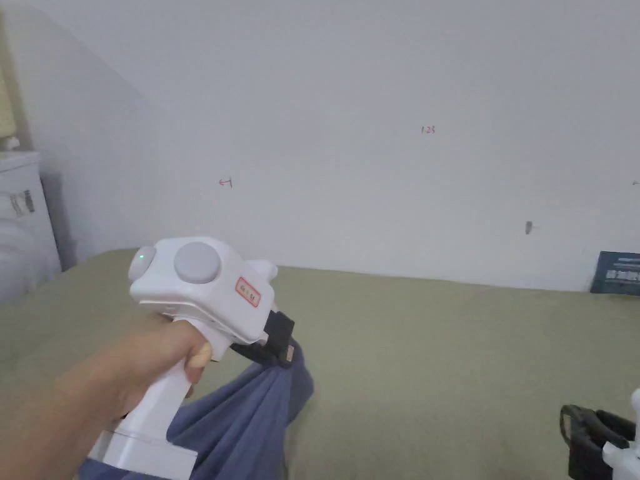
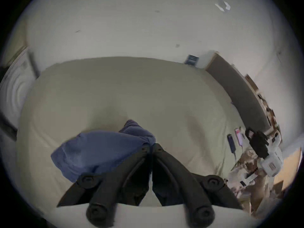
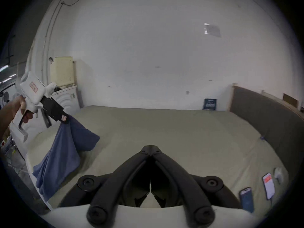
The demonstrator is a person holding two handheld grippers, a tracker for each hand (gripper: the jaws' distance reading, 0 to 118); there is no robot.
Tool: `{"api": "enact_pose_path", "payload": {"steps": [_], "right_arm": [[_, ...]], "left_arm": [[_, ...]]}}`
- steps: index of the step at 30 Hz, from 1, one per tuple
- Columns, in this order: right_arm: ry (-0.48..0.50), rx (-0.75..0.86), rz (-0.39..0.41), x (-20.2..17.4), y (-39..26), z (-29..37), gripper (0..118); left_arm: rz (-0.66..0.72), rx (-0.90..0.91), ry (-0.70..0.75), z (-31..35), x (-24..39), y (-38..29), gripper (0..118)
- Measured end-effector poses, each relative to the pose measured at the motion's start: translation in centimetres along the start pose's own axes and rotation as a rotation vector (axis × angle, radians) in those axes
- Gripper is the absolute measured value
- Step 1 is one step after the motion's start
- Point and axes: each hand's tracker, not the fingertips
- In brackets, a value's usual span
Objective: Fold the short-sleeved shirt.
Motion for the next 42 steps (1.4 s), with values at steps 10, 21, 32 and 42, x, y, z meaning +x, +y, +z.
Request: {"api": "enact_pose_path", "payload": {"steps": [10,21,32,42], "right_arm": [[-0.262,0.013,-0.054,10.8,1.8,5.8,0],[-0.340,-0.031,-0.082,14.2,-1.3,7.2,0],[-0.243,-0.027,-0.031,11.4,-0.5,6.2,0],[-0.170,0.087,0.005,6.9,-2.0,6.7,0]], "left_arm": [[-0.282,-0.068,-0.332,-8.3,21.9,2.5,2],[-0.365,-0.295,-0.511,-20.2,28.5,-5.3,2],[-0.078,0.206,-0.189,-9.5,14.5,-5.1,93],[0.136,0.751,0.390,8.3,5.3,-20.9,3]]}}
